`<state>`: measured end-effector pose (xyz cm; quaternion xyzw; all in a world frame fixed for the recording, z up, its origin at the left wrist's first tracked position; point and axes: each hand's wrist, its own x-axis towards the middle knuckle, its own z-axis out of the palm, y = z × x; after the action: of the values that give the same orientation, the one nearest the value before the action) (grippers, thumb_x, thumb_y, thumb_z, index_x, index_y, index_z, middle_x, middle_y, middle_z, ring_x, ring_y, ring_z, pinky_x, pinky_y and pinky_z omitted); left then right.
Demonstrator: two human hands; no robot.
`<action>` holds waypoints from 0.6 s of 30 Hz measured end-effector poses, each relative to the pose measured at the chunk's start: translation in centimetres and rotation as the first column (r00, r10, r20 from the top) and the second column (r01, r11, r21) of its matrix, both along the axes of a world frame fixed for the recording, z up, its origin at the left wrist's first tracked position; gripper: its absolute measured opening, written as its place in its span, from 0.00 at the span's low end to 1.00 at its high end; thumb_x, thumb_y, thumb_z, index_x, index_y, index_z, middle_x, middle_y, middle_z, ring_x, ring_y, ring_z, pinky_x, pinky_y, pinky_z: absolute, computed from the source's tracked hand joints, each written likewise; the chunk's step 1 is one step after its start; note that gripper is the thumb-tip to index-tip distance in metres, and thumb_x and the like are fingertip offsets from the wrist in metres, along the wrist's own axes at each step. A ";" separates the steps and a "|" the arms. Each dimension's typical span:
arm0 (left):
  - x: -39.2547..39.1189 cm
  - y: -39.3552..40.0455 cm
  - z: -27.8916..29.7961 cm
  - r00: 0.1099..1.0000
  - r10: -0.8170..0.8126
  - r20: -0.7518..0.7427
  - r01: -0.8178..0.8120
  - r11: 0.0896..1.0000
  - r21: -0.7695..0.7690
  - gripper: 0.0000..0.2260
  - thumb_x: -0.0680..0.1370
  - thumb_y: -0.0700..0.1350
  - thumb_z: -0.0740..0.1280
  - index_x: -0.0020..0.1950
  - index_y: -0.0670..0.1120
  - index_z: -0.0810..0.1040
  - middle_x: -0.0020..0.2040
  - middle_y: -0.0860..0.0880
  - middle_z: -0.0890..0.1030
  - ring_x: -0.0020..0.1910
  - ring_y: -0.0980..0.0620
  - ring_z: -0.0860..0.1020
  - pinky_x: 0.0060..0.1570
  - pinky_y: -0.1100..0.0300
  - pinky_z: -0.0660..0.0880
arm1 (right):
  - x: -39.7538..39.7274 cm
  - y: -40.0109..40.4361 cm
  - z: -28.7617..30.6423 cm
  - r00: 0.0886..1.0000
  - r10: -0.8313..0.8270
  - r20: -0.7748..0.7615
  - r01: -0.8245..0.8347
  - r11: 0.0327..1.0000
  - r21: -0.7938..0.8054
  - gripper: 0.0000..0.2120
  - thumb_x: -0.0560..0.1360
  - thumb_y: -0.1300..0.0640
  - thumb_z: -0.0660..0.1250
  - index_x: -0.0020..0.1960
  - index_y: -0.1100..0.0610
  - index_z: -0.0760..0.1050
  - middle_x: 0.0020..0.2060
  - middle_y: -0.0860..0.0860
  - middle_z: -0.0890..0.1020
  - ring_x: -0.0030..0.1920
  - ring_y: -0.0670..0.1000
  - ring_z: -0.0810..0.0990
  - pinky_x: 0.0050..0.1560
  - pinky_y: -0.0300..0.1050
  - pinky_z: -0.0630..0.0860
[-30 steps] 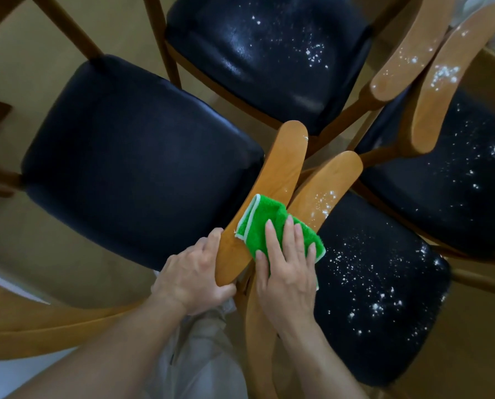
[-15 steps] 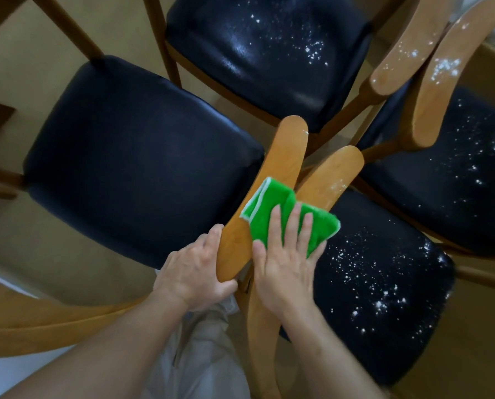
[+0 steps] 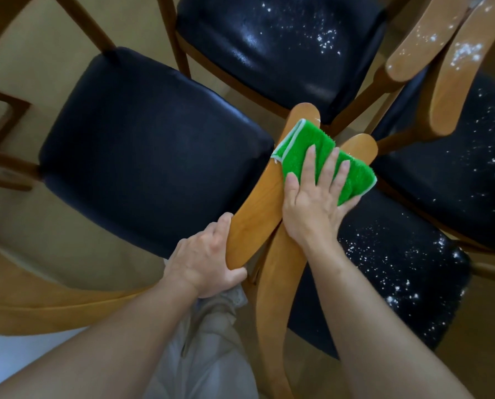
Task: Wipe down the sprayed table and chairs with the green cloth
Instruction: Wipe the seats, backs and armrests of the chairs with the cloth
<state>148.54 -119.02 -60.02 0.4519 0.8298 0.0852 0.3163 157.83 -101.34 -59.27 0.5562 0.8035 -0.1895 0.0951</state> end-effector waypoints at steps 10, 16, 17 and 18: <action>0.0 0.1 0.1 0.999 0.041 0.036 -0.043 0.997 0.065 0.41 0.63 0.70 0.62 0.71 0.54 0.55 0.54 0.55 0.77 0.45 0.51 0.79 0.40 0.53 0.74 | 4.8 -10.6 0.2 0.984 0.153 -0.096 -0.158 0.986 -0.045 0.26 0.80 0.42 0.47 0.77 0.44 0.51 0.78 0.53 0.50 0.77 0.59 0.50 0.69 0.69 0.61; 0.0 -0.1 -0.2 1.000 -0.004 0.027 0.004 1.000 0.013 0.45 0.65 0.70 0.64 0.74 0.54 0.48 0.59 0.53 0.74 0.50 0.51 0.78 0.47 0.54 0.74 | 2.7 -2.3 -0.9 0.993 -0.027 -0.115 0.029 0.999 0.015 0.29 0.79 0.42 0.45 0.78 0.44 0.44 0.78 0.56 0.40 0.77 0.61 0.38 0.73 0.61 0.49; -0.1 -0.1 -0.2 1.000 -0.007 0.025 0.006 1.000 0.014 0.45 0.66 0.70 0.64 0.74 0.54 0.47 0.59 0.53 0.74 0.49 0.51 0.78 0.48 0.54 0.75 | 2.3 -0.7 -1.0 0.993 -0.045 -0.107 0.048 0.998 0.031 0.30 0.79 0.42 0.44 0.79 0.46 0.42 0.78 0.57 0.38 0.76 0.62 0.36 0.73 0.60 0.46; -0.2 -0.2 -0.2 1.000 -0.008 0.021 0.008 1.000 0.017 0.45 0.66 0.69 0.64 0.74 0.54 0.47 0.59 0.52 0.74 0.49 0.51 0.78 0.48 0.54 0.76 | 2.0 0.9 -1.1 0.992 -0.067 -0.109 0.072 0.997 0.042 0.31 0.79 0.42 0.44 0.79 0.48 0.41 0.77 0.58 0.36 0.76 0.63 0.35 0.73 0.60 0.44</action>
<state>148.39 -119.19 -60.25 0.4568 0.8238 0.0957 0.3217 159.78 -100.48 -60.35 0.5750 0.7917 -0.2037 0.0323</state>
